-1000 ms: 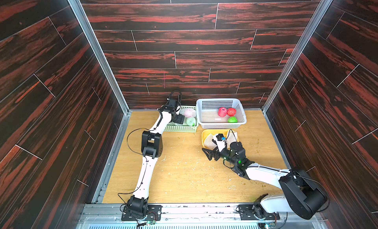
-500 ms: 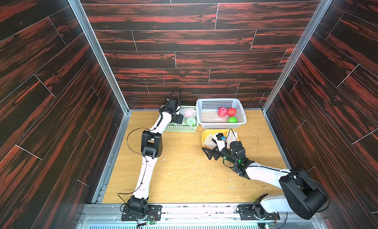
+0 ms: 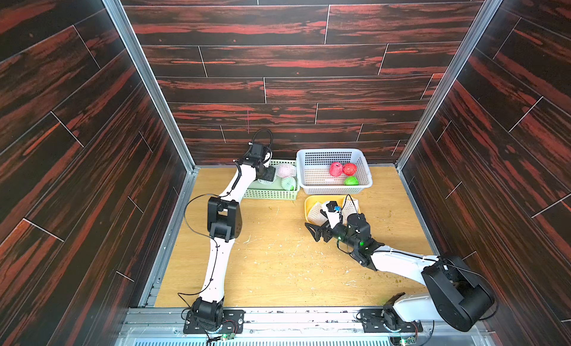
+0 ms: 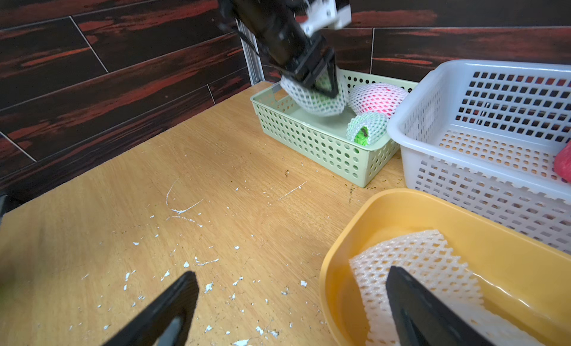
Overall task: Remove foam nets from apples
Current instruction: Pick up the apple from the basket.
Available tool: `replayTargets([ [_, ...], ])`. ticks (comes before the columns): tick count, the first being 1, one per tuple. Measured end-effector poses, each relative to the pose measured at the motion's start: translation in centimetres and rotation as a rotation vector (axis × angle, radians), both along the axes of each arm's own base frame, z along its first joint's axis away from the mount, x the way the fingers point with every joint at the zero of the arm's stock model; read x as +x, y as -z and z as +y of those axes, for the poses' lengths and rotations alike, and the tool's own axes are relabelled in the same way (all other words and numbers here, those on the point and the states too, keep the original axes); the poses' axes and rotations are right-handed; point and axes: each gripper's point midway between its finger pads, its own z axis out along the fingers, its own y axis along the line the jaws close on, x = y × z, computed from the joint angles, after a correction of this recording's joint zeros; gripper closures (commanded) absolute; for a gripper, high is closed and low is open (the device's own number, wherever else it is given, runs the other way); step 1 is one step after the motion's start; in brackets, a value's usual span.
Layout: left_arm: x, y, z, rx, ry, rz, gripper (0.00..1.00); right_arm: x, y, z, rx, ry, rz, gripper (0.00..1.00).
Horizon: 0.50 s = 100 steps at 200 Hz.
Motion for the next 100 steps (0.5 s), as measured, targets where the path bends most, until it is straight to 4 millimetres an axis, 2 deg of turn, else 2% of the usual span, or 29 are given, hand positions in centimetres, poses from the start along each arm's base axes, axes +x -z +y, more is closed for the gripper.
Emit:
replayTargets([
  [29,-1.9,-4.4,0.0,-0.032,0.006,-0.019,0.38,0.2,0.0,-0.1,-0.002,0.011,-0.003,0.02],
  [52,-5.6,-6.8,0.0,-0.056,0.011,0.011,0.38,0.3,-0.2,-0.4,0.0,0.032,-0.014,0.02],
  [75,-10.8,-7.2,0.0,-0.081,0.003,0.072,0.38,0.2,-0.3,-1.4,0.003,0.072,-0.035,0.01],
  [100,-17.1,-5.7,-1.2,-0.079,0.03,0.163,0.37,0.1,-0.8,-2.8,0.014,0.14,-0.074,0.02],
])
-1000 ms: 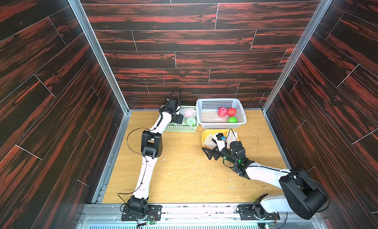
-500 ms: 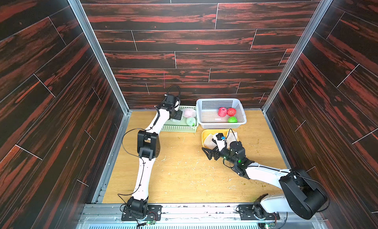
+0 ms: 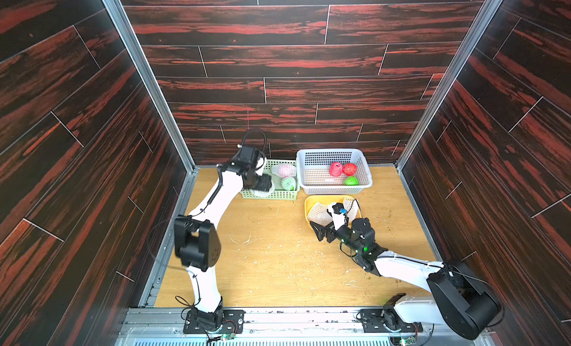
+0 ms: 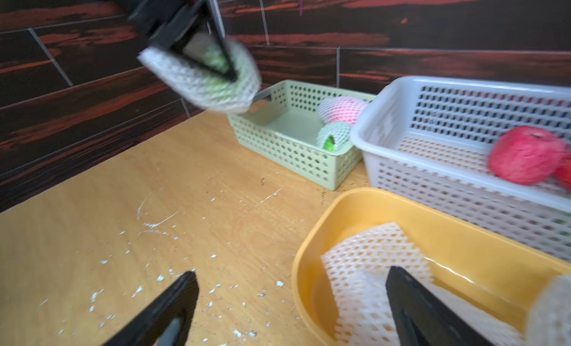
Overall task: Remove foam nets from apples
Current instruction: Pick up the apple from the basket.
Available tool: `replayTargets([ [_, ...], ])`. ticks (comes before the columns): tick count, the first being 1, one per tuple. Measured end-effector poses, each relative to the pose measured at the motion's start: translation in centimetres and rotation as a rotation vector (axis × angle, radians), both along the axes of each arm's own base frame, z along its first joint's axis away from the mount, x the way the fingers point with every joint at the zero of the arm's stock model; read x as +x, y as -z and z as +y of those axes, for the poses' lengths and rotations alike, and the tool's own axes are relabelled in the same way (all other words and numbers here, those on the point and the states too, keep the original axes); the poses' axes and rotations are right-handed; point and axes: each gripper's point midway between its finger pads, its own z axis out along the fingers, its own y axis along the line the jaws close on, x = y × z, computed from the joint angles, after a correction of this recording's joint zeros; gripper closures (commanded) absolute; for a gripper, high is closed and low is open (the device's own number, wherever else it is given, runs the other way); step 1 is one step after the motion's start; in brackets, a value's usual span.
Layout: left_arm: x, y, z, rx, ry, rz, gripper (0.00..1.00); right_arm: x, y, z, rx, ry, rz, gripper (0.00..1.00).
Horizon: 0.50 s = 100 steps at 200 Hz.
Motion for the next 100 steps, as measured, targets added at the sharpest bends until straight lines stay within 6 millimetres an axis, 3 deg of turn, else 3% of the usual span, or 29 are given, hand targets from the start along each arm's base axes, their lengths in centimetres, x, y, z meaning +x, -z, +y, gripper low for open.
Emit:
replayTargets([
  [26,-5.6,1.9,-1.8,0.024,0.063,0.112,0.37,0.1,-0.3,-1.1,0.009,0.053,-0.028,0.02],
  [47,-8.8,3.3,-3.3,0.057,0.119,0.2,0.38,0.4,-0.7,-1.6,0.017,0.087,-0.048,0.01],
  [77,-12.4,4.8,-4.5,0.139,0.181,0.329,0.37,0.6,-0.9,-2.4,0.021,0.135,-0.065,0.02],
  [100,-13.4,6.1,-5.8,0.234,0.23,0.435,0.38,0.7,-0.8,-2.9,0.02,0.162,-0.07,0.02],
])
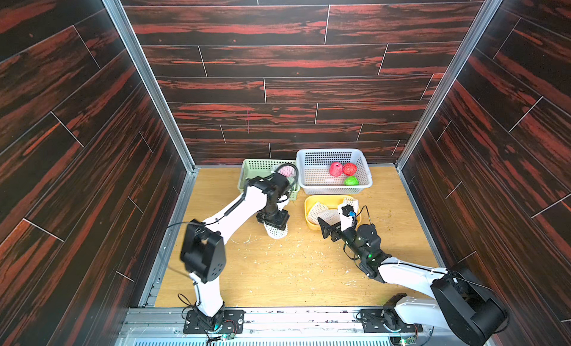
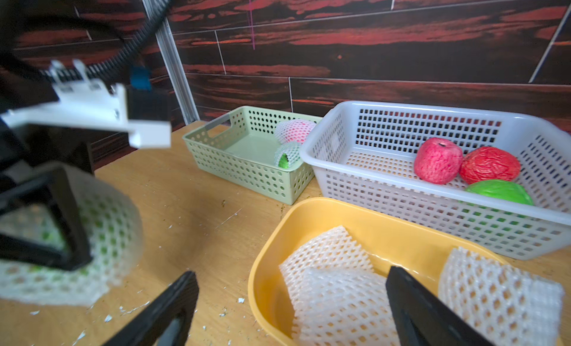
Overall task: Remove foam nets from apples
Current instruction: Pick up the apple from the basket, then place the apple at the center of the board.
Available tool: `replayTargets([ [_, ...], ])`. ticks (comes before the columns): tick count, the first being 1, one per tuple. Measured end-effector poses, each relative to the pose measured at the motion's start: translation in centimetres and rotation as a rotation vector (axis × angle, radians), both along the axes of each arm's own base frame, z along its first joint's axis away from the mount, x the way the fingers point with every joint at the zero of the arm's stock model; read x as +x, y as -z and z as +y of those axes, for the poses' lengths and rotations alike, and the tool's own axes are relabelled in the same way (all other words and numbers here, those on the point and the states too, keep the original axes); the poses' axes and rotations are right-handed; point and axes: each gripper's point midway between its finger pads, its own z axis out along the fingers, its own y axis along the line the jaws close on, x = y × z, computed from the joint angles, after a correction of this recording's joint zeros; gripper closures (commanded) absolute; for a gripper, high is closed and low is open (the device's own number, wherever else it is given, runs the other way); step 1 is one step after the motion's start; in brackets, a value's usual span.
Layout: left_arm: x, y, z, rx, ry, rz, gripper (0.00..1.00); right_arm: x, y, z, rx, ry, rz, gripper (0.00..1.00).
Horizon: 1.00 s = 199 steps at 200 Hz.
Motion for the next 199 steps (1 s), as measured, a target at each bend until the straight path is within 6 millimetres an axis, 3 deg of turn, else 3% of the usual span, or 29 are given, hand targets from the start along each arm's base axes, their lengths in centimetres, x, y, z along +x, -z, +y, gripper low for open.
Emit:
replayTargets([
  [45,-1.7,3.3,-1.2,0.121,0.08,0.109,0.33,0.3,-0.3,-0.4,0.003,0.028,-0.01,0.02],
  [103,-0.7,3.8,-1.2,0.159,0.08,0.098,0.27,0.4,-0.5,-0.6,0.008,0.043,-0.019,0.02],
  [153,0.0,4.5,-1.4,0.161,0.08,0.078,0.01,0.5,-0.5,-0.7,0.006,0.05,-0.02,0.02],
  [199,1.0,4.6,-1.7,0.156,0.075,0.033,0.0,0.5,-0.5,-0.8,0.004,0.052,-0.021,0.02],
])
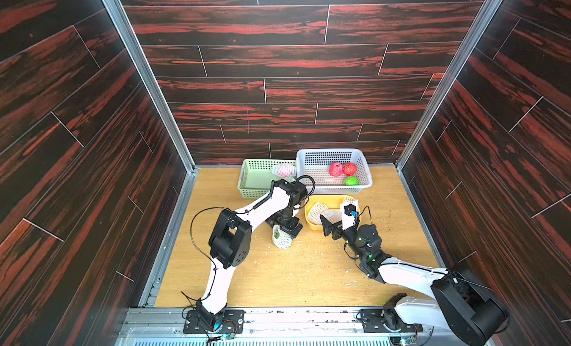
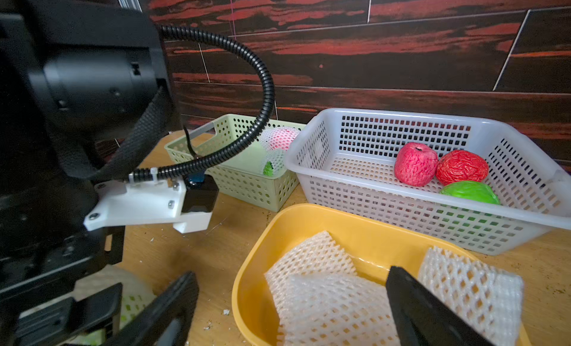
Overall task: Remove foam nets from apples
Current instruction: Place the apple at the center of the board, then remove the foam net from the apple.
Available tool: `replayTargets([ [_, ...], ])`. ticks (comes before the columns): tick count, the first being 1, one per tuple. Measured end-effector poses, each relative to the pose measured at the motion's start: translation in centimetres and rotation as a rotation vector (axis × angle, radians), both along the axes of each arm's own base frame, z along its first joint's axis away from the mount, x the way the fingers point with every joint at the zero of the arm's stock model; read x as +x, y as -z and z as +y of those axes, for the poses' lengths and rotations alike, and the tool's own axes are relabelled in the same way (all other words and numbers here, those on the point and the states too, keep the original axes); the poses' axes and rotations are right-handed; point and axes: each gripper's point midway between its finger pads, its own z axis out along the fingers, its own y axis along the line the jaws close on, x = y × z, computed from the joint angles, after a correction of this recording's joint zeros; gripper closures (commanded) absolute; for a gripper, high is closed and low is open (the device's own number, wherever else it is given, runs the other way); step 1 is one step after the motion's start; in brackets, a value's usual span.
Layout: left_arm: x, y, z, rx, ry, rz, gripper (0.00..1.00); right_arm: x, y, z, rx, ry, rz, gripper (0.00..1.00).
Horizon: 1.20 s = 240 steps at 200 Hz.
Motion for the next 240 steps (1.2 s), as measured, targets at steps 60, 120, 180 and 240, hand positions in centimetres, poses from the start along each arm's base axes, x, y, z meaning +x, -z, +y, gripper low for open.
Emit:
replayTargets([
  [60,3.0,-3.7,-0.5,-0.054,-0.004,-0.21,0.0,0.0,0.0,0.0,0.0,0.0,0.0,0.02],
  [120,4.6,-10.9,0.6,-0.184,-0.044,-0.552,0.0,0.0,0.0,0.0,0.0,0.0,0.0,0.02],
  [180,3.0,-12.3,2.2,-0.324,-0.074,-0.764,0.0,-0.1,0.0,0.2,0.001,-0.013,0.001,0.02],
  [240,-1.2,-7.6,3.8,-0.513,-0.07,-0.878,0.0,-0.1,0.9,0.8,-0.012,-0.039,0.019,0.02],
])
